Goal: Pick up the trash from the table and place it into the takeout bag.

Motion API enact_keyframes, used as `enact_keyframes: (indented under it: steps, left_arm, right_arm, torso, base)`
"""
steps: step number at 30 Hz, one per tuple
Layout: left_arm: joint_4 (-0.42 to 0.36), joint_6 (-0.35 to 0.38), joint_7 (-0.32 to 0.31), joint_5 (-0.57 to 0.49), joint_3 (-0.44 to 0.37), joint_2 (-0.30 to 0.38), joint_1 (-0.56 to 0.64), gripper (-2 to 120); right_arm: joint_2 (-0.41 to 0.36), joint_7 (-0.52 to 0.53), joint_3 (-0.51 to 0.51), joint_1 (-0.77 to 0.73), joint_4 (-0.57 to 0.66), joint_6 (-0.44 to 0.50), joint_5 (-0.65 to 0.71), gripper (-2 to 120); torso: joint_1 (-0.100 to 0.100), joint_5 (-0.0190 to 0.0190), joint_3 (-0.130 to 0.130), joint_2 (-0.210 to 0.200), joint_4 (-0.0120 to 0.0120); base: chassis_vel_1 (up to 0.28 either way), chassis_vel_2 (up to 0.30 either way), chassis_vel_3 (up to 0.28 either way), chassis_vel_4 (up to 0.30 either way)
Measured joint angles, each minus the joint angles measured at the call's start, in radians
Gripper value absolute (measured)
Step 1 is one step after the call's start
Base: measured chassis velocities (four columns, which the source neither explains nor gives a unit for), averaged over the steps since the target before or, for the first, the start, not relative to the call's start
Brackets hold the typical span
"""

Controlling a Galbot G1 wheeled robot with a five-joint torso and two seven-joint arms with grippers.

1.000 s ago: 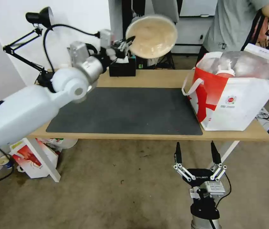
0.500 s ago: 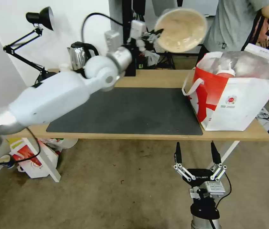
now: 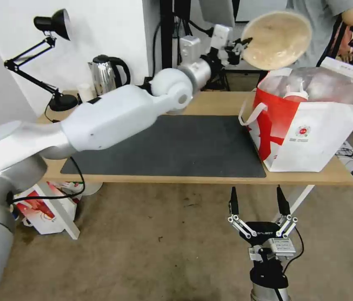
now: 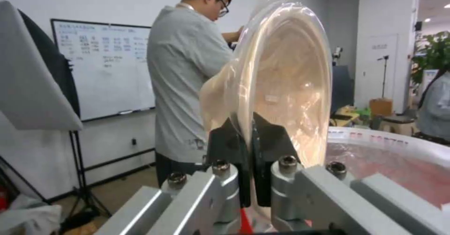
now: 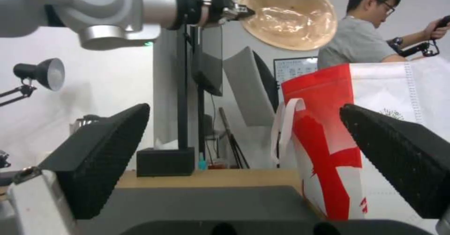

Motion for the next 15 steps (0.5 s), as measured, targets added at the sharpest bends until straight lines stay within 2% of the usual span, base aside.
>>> enact_keyframes:
  steps: [4, 11, 15]
  left_arm:
    - [0.024, -0.003, 0.003, -0.006, 0.003, -0.026, 0.001, 1]
    - [0.106, -0.019, 0.019, -0.023, 0.019, -0.123, -0.012, 1]
    - [0.135, -0.026, 0.026, -0.024, 0.030, -0.155, -0.019, 1]
  right_arm:
    - [0.000, 0.000, 0.000, 0.000, 0.000, 0.000, 0.000, 100]
    - [0.000, 0.000, 0.000, 0.000, 0.000, 0.000, 0.000, 100]
    - [0.000, 0.000, 0.000, 0.000, 0.000, 0.000, 0.000, 100]
  torso:
    - [0.000, -0.0001, 0.000, 0.000, 0.0003]
    - [0.000, 0.0001, 0.000, 0.000, -0.0001]
    - [0.000, 0.0000, 0.000, 0.000, 0.0000]
  base:
    - [0.000, 0.000, 0.000, 0.000]
    - [0.000, 0.000, 0.000, 0.000]
    - [0.000, 0.000, 0.000, 0.000]
